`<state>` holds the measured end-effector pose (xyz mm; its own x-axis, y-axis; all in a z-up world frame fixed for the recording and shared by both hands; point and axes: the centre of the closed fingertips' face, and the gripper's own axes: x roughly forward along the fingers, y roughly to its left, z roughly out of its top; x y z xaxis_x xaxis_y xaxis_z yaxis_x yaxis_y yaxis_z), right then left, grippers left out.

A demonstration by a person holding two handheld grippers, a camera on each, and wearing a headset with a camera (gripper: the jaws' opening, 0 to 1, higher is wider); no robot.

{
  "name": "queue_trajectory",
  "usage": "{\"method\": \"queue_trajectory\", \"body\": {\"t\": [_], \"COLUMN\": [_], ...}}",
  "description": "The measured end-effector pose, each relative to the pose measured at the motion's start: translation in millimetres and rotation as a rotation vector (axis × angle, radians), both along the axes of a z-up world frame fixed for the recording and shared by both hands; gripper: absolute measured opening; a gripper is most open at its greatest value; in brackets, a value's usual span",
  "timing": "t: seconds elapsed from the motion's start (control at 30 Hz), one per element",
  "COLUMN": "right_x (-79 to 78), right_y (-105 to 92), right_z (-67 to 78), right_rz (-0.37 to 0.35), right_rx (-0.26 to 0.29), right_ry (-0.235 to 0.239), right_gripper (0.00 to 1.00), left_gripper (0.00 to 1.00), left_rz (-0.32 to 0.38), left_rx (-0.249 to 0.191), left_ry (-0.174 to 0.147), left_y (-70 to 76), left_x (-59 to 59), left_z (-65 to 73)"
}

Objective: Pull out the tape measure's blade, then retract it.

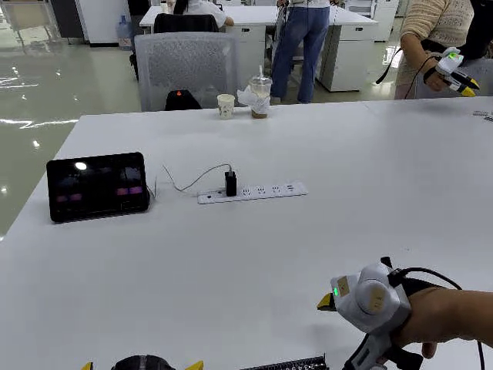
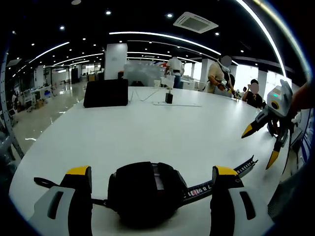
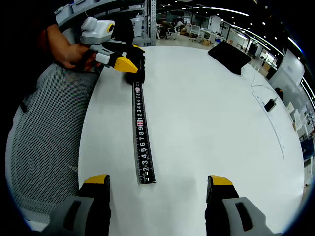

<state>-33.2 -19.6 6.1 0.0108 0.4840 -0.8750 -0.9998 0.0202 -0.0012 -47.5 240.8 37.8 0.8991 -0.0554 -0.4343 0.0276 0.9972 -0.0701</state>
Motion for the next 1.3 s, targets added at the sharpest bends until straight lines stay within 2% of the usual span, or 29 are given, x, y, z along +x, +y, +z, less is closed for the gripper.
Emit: {"method": "queue_trajectory", "body": {"t": [0.13,0.27,0.37,0.57,0.8,1.03,1.1,1.3], "right_x": [-3.9,-10.3,-12.1,-13.3,-13.5,-14.2,-15.6,-17.5], "right_y": [0.8,-0.1,0.8,0.7,0.3,0.1,1.2,1.9], "right_z": [-0.8,-4.3,-6.9,-13.0,-14.5,-19.9,-19.8,-21.8], "right_rz": [0.016,0.038,0.054,0.076,0.085,0.092,0.102,0.106], "right_rx": [-0.009,-0.027,-0.039,-0.059,-0.069,-0.082,-0.077,-0.087], "right_ry": [0.015,0.031,0.027,0.025,0.020,0.020,0.020,0.011], "right_gripper": [0.66,0.53,0.46,0.35,0.24,0.18,0.14,0.13], "left_gripper": [0.99,0.98,0.98,0.97,0.97,0.96,0.96,0.95], "left_rz": [-0.011,-0.010,-0.003,-0.005,-0.001,0.002,0.006,0.002], "left_rx": [0.006,0.008,0.000,0.003,0.004,0.000,-0.001,0.001], "left_ry": [-0.001,0.012,0.025,0.014,0.012,0.009,0.006,0.008], "left_y": [-3.0,-2.2,-1.5,-2.0,-0.9,-0.6,0.2,-0.6], "left_x": [2.0,1.3,0.6,1.0,1.3,1.3,1.5,1.5], "left_z": [-1.1,-3.1,-6.2,-4.1,-3.6,-3.0,-2.4,-2.9]}}
